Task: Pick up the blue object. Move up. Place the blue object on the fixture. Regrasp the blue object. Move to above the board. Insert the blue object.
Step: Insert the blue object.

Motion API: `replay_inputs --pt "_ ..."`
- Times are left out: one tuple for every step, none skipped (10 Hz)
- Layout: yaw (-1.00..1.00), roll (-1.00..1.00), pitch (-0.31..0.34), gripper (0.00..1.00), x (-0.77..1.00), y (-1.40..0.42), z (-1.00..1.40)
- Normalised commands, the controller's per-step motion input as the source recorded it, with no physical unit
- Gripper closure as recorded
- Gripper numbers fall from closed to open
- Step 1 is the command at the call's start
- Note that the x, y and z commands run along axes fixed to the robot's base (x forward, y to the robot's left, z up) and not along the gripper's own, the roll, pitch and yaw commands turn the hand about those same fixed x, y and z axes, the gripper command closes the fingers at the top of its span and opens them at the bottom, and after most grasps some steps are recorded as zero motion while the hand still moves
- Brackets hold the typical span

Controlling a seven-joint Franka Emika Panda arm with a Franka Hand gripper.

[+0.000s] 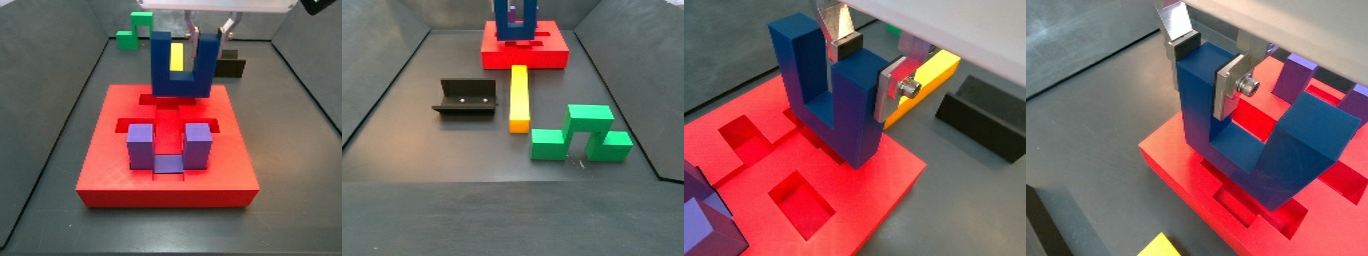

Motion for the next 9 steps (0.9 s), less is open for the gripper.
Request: replay_inputs --pt "0.03 0.12 -0.131 1.00 -0.21 -0.03 0.06" --pt "0.03 0.00 -0.087 1.00 -0.17 0.00 0.00" --pt "0.00 0.00 0.000 1.00 0.00 0.00 -0.02" --pt "0.00 0.00 -0.006 1.00 0.00 0.00 -0.13" --pt "0.00 -0.04 -0.090 1.00 0.00 0.00 -0.25" --pt "0.00 -0.01 -0.147 1.00 -0.08 0.00 -0.16" --pt "0.00 -0.05 -0.207 1.00 -0.15 0.00 -0.22" --pt "0.00 -0.09 -0.229 1.00 -0.20 0.01 -0.15" --pt "0.00 -0.09 -0.241 1.00 -0.23 0.04 -0.11"
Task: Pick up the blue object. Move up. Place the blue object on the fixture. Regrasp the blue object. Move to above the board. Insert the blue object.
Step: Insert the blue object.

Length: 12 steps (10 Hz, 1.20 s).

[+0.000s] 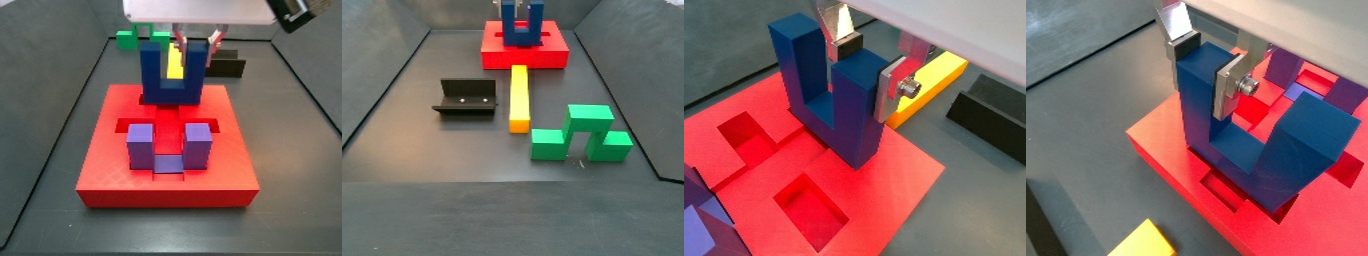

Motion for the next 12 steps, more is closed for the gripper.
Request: replay_inputs --pt "0.00 -0.10 -0.251 1.00 -0.21 0.01 -0.07" --pt "0.00 -0.08 -0.220 1.00 -0.18 0.00 0.00" --pt "0.00 -0.06 -0.203 1.00 -0.14 0.00 0.00" --pt "0.00 -0.03 -0.161 1.00 -0.12 0.01 0.00" --pt "0.00 0.00 -0.070 1.00 -0.07 0.07 0.00" --pt "0.00 0.00 0.000 1.00 -0.03 0.10 0.00" --pt "0.00 0.00 0.000 1.00 0.00 0.05 0.00" --pt "0.00 0.01 0.000 1.00 0.00 0.01 -0.01" --pt "0.00 0.03 0.000 1.00 0.00 0.00 -0.08" --pt "0.00 0.05 0.000 1.00 0.00 0.00 -0.15" --pt "0.00 0.04 0.000 1.00 0.00 0.00 -0.23" --pt "0.00 0.01 0.000 1.00 0.04 0.00 -0.28"
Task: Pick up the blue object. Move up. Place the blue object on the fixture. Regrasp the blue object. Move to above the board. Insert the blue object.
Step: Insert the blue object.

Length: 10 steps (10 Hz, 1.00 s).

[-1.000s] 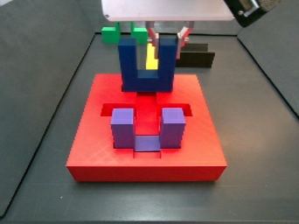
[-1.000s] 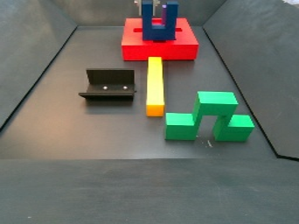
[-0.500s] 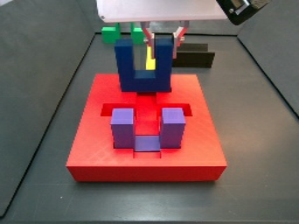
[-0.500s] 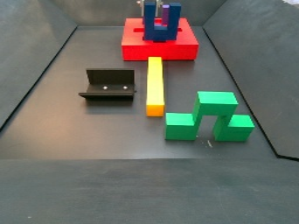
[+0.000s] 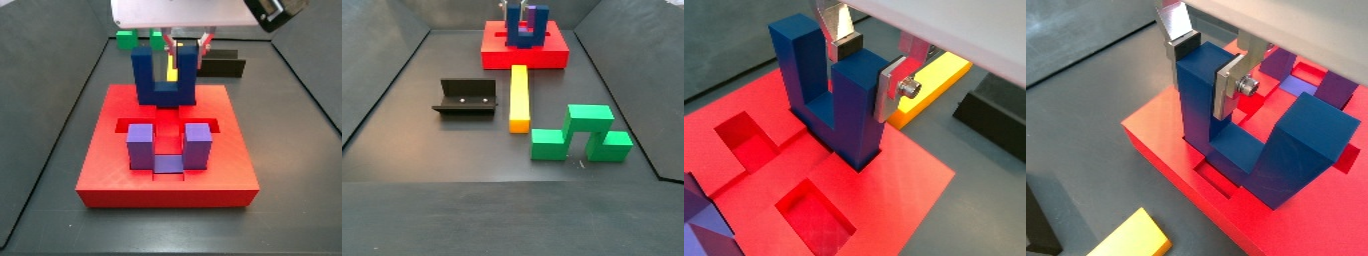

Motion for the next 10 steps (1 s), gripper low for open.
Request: replay_inputs --pt "0.00 0.01 0.080 1.00 0.12 0.00 -0.35" --pt "0.00 0.03 0.213 1.00 0.21 0.00 -0.37" --pt "-0.03 0.06 0.304 1.00 0.24 0.01 -0.39" --pt "-0.02 0.10 0.341 1.00 0.24 0.00 -0.42" --pt "0.00 0.11 0.351 1.00 0.23 0.00 -0.37" --pt "0.00 0.03 0.233 1.00 0.09 0.00 -0.24" --pt "0.00 -0.04 0.060 1.00 -0.02 0.00 -0.15" --pt "0.00 -0.08 0.036 1.00 -0.03 0.00 -0.19" --pt "0.00 -0.09 0.040 1.00 -0.05 0.02 -0.19" --pt "0.00 0.00 -0.007 1.00 -0.11 0.00 0.00"
